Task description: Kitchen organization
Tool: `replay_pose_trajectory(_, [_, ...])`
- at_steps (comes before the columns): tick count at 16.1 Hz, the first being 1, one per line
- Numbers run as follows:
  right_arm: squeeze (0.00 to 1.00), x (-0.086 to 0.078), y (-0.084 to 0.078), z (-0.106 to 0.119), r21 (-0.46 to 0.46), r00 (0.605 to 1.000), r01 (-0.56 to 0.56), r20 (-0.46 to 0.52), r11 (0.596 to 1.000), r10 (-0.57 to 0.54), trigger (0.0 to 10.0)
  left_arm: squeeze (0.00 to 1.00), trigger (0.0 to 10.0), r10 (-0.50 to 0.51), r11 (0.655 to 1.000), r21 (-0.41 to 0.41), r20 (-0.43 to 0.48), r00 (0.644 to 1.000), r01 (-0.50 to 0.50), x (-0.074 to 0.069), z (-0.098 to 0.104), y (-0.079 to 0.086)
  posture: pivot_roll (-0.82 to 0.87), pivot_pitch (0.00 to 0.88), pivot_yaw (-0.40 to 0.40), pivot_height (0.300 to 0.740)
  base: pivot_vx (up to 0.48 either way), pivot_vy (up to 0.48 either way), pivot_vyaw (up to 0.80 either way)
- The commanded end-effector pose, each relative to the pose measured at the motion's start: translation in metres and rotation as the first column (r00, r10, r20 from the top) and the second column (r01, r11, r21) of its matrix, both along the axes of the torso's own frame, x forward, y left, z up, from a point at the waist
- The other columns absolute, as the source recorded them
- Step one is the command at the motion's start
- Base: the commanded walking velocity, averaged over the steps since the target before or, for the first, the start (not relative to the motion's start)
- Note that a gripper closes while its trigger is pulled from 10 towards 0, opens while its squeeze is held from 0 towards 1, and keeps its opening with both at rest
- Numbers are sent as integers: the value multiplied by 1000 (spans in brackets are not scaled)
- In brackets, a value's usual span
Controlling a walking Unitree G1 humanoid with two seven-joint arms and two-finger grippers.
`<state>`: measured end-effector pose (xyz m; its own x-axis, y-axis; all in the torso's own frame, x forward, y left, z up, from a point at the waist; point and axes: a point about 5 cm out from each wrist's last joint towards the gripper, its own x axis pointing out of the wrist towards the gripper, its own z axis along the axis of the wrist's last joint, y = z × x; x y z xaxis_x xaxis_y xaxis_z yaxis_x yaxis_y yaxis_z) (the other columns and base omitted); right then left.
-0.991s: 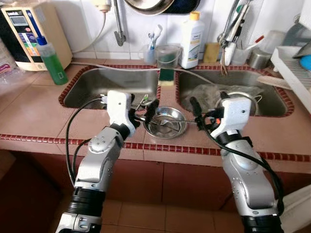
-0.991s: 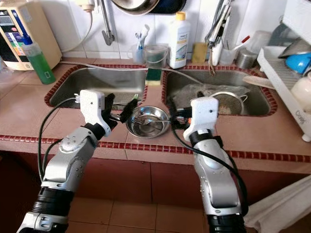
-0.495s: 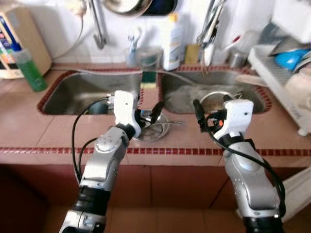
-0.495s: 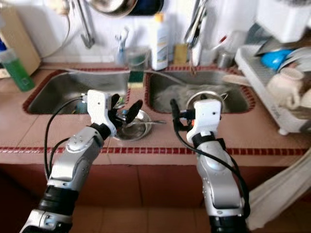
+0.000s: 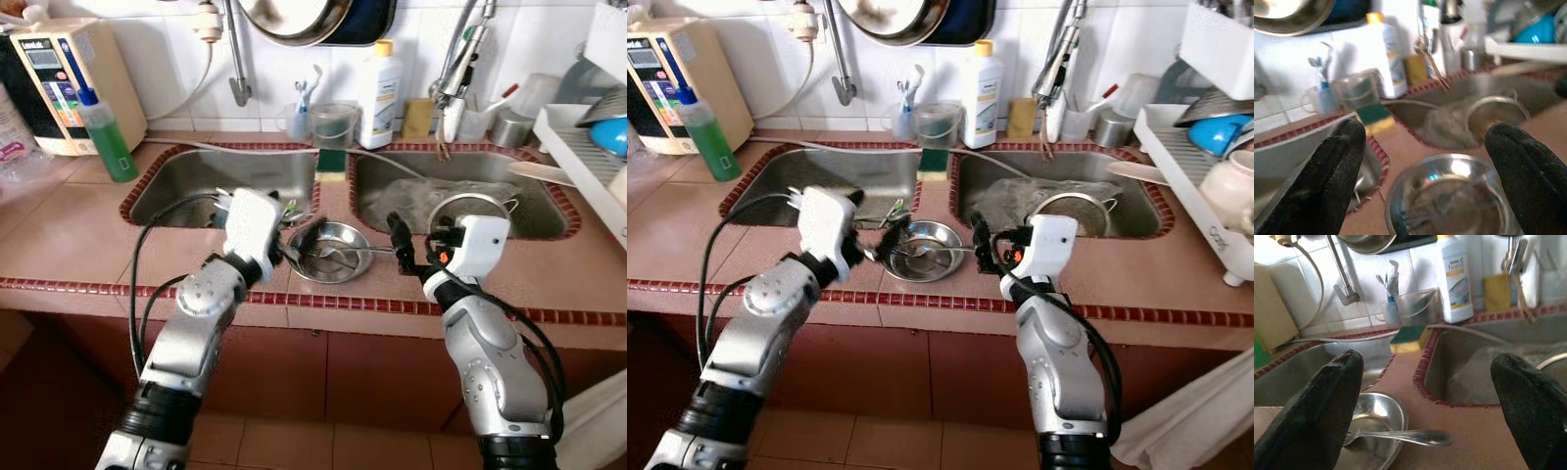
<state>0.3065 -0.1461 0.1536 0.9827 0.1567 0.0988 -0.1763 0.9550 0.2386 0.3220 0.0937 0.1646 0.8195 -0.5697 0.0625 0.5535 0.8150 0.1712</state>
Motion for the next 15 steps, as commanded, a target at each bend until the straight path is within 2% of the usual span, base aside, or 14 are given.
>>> replay_pose_trajectory(1, [0, 4, -4, -2, 36, 1000, -10, -14, 999, 10, 10000, 0, 10000, -40, 999, 18, 15, 999, 40, -4, 2, -4, -223, 0, 61, 736, 0, 0, 0])
replay_pose_trajectory(3, [0, 7, -9, -4, 58, 1000, -10, -14, 998, 11, 10000, 0, 10000, -74, 997, 27, 6, 997, 74, -7, 0, -7, -224, 3, 63, 736, 0, 0, 0])
replay_pose_trajectory(4, [0, 10, -15, -8, 112, 1000, 2, -30, 994, 2, 10000, 0, 10000, -93, 995, 38, 8, 996, 93, -11, -1, -9, -222, 3, 63, 736, 0, 0, 0])
replay_pose_trajectory(8, [0, 13, -26, -16, 175, 998, 33, -57, 984, -24, 10000, 0, 10000, -93, 995, 23, 0, 996, 92, -14, -2, -9, -212, 16, 58, 736, 0, 0, 0])
replay_pose_trajectory(12, [0, 20, -28, -23, 242, 996, 46, -80, 969, -28, 10000, 0, 10000, -114, 993, 32, -23, 993, 115, -17, -4, -8, -209, 29, 65, 736, 0, 0, 0])
replay_pose_trajectory(15, [0, 31, -25, -22, 339, 997, 24, -73, 940, 0, 10000, 0, 10000, -143, 988, 61, -40, 989, 145, -20, -7, -9, -203, 35, 67, 736, 0, 0, 0])
